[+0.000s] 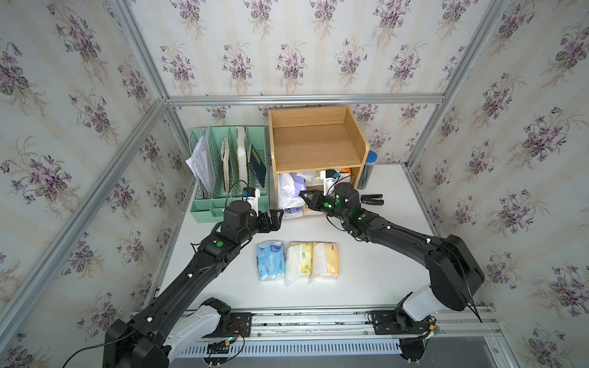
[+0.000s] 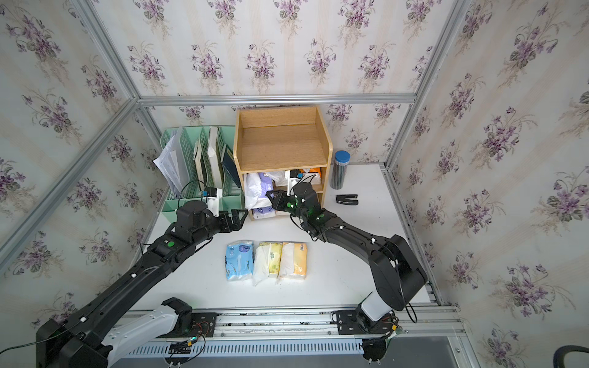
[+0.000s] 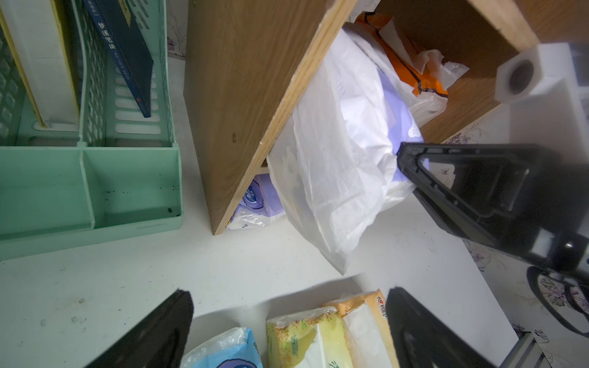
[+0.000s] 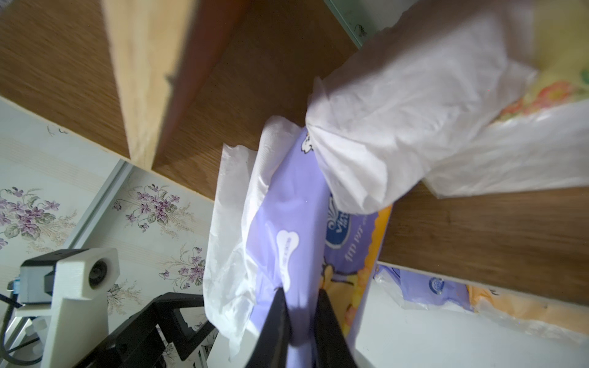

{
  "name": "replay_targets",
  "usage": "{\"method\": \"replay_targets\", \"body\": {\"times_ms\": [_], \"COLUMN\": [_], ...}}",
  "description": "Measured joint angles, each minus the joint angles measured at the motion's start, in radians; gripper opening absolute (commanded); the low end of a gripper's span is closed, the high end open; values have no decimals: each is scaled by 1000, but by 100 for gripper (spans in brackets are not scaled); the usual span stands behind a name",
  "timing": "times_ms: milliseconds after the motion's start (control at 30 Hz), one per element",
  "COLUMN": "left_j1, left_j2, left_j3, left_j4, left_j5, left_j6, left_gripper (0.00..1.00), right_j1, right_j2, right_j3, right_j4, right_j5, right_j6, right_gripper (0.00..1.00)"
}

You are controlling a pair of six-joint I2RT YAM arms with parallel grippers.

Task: Remove the tissue boxes from the shelf
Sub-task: Pick up a box of tissues from the shelf, then place the box of tissues at the center of the board.

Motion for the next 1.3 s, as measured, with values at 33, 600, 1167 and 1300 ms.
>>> {"method": "replay_targets", "body": {"times_ms": [33, 600, 1167, 1300], "left_j1": [0, -3, -53, -74], "left_j2": [-5, -11, 16, 35], "left_j3": [0, 9, 16, 18], "left_j4": [-5, -41, -38, -36], "left_j5": [-1, -25, -45, -57], "left_j6": [0, -1, -23, -26], "left_gripper": [99, 99, 99, 99], "right_j1": [0, -1, -32, -65], "right_j2": [-4, -87, -322, -418], "right_j3": [0, -50, -245, -309], "right_j4": [-15, -198, -344, -378], "right_j5": [-6, -95, -89, -83], "right_j6": [-8, -144, -205, -208], "right_gripper": [10, 7, 3, 3]}}
